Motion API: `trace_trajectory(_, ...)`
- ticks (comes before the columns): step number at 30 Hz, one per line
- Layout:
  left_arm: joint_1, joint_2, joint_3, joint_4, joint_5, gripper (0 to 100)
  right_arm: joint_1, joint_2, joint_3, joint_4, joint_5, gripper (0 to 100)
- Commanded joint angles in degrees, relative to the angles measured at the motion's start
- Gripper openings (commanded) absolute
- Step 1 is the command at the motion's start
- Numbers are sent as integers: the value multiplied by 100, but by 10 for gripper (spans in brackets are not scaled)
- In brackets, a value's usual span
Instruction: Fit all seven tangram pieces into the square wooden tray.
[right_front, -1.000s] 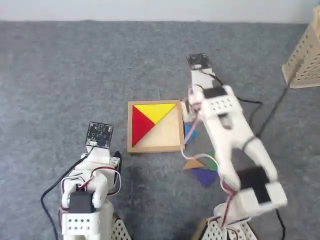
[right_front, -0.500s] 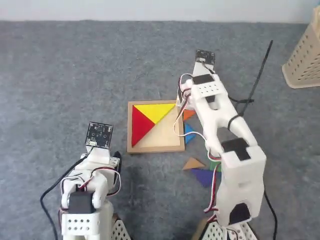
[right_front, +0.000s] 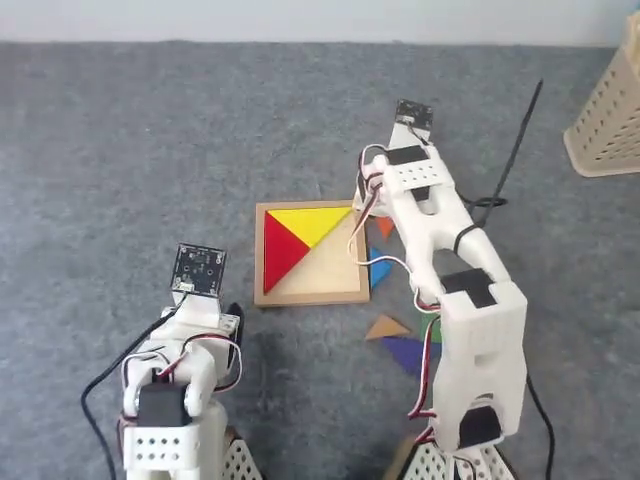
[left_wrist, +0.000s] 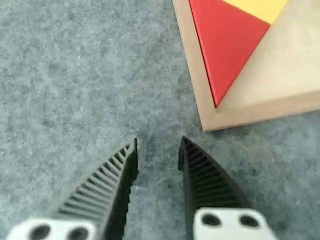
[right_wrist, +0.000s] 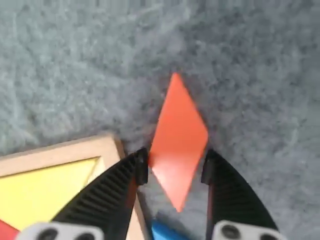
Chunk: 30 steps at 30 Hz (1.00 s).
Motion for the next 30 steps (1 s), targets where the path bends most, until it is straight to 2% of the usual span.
trace_trajectory(1,0,-88,-22,26,44,133,303,-13,-158,180,-26,161)
trace_trajectory(6,0,-88,-22,26,44,133,453,-22,-158,198,88,9)
trace_trajectory(9,0,-88,-22,26,44,133,479,-154,-158,435,571,6)
trace_trajectory(15,0,-88,-22,26,44,133,418,-1147,229,971,826,6)
trace_trajectory(18,0,-88,-22,26,44,133,251,-1859,1046,637,1301,6)
trace_trajectory(24,0,-88,-22,26,44,133,-681,-3266,2831,-286,2321,6)
trace_trajectory(30,0,-88,-22,26,44,133,-1279,-3530,3297,-681,2435,9)
